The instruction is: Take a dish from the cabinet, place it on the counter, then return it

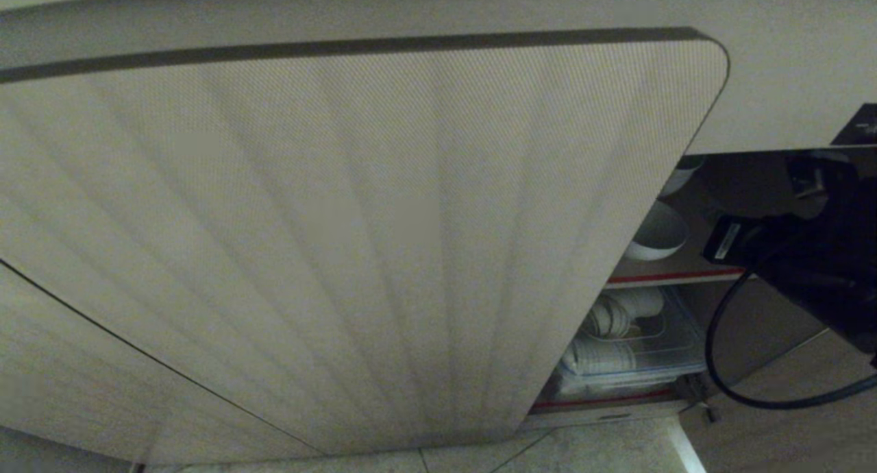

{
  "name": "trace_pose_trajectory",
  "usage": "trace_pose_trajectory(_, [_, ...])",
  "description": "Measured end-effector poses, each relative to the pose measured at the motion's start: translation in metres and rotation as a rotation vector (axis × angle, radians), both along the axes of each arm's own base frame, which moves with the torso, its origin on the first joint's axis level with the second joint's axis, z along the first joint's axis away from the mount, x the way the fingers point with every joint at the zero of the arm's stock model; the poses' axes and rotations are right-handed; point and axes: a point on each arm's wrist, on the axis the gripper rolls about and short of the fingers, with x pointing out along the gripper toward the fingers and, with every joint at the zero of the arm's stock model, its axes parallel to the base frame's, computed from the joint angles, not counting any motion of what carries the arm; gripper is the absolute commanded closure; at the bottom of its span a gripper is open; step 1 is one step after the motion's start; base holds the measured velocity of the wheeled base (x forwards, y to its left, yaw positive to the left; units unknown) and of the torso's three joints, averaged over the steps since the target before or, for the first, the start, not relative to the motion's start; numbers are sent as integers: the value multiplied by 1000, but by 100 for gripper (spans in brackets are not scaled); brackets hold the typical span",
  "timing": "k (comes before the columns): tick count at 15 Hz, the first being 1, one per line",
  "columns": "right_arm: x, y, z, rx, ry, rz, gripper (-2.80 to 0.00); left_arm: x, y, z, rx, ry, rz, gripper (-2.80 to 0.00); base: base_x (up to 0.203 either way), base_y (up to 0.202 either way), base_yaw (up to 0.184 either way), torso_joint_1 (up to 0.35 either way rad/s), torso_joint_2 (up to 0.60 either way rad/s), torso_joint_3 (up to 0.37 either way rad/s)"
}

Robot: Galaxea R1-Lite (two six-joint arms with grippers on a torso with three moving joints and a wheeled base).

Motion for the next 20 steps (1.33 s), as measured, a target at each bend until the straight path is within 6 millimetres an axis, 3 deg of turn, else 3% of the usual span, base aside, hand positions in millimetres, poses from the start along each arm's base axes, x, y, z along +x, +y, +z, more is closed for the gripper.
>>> trace_pose_trajectory(13, [-38,-4,-2,-37,-29,6,0,0,0,0,0,0,0,0,0,0,0,0,0,0])
trace_pose_trajectory(20, [-75,-10,-6,-64,-36,9,0,0,0,0,0,0,0,0,0,0,0,0,0,0])
